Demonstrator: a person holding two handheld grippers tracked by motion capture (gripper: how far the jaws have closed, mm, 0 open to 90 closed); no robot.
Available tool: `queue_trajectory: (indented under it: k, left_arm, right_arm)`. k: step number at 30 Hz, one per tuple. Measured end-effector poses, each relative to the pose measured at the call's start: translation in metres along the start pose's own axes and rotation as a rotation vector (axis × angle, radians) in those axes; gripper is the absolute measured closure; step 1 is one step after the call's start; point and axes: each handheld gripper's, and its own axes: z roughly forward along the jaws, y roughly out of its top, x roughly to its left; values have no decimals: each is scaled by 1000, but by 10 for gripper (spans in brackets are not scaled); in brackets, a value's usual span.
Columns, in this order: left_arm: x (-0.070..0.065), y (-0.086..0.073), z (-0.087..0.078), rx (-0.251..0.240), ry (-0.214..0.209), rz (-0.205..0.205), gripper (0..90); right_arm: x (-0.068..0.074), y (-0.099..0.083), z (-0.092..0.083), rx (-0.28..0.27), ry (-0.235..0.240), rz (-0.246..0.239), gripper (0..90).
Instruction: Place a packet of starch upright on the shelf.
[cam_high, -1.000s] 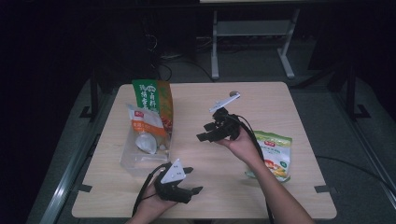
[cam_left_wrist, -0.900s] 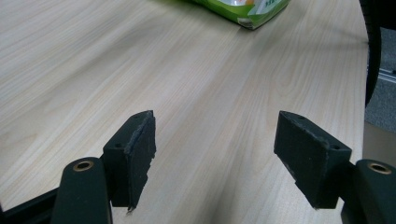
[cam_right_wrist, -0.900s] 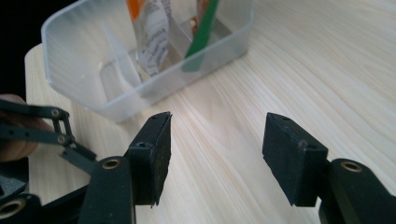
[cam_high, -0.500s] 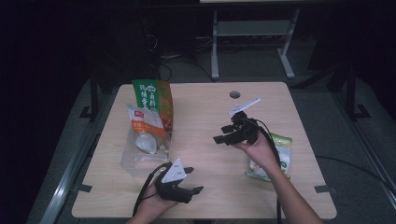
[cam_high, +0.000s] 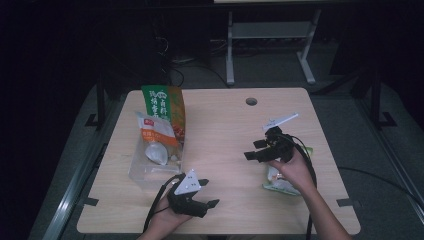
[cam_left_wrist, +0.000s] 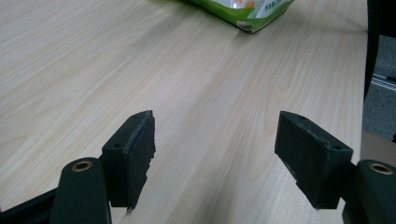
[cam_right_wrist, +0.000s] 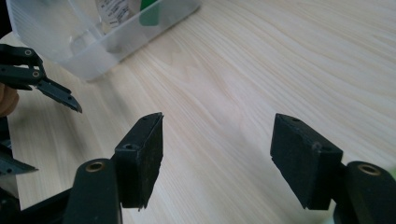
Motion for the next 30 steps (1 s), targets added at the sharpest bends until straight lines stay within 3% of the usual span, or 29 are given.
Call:
queue_trajectory:
  k: [13,21,30]
  left_arm:
    - [-5,17,11,1,-10,16,281]
    - [-7,37,29,-15,-34,-4,256]
    - [-12,61,53,0,-63,21,257]
  right_arm:
    - [-16,-40,-40,-7,-74,50,319]
    - [-29,-65,-58,19,-129,96,318]
    - [-53,-97,-71,22,-181,182,318]
